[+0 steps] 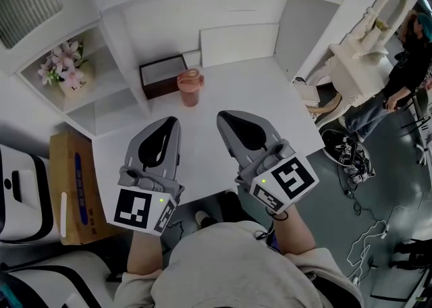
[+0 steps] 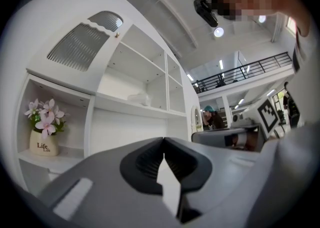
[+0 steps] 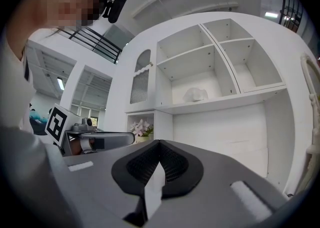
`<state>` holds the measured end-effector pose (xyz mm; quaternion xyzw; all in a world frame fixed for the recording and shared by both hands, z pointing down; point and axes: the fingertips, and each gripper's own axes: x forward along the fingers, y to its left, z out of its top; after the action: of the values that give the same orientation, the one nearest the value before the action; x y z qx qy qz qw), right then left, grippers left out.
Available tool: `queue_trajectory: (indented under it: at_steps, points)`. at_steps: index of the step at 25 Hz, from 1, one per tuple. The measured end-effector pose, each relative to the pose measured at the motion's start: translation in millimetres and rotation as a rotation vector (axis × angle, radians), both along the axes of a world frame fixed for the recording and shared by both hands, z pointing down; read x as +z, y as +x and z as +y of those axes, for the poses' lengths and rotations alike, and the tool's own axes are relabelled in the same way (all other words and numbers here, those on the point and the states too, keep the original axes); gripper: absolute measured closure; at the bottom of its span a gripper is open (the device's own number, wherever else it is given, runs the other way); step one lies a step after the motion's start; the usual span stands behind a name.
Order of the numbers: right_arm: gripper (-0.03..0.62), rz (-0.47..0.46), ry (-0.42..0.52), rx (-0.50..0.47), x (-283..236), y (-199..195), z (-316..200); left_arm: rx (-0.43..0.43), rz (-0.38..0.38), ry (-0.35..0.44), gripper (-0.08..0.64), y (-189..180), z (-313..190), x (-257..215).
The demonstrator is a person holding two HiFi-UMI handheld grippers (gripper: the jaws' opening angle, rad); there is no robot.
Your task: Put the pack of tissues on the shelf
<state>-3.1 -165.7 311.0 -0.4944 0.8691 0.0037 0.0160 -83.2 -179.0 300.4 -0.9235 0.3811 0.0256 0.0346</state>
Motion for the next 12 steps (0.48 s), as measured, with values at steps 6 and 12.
queue_trajectory:
  at_steps: [6, 12]
  points:
    - [0.591, 0.003, 0.000, -0.023, -1.2, -14.2, 0.4, -0.010, 0.008, 0.001, 0.558, -9.5, -0.9, -1.0]
    - [0.591, 0.011, -0.002, -0.034, -2.7, -23.3, 1.3, -0.009, 0.018, 0.001, 0.558, -14.9, -0.3, -1.9]
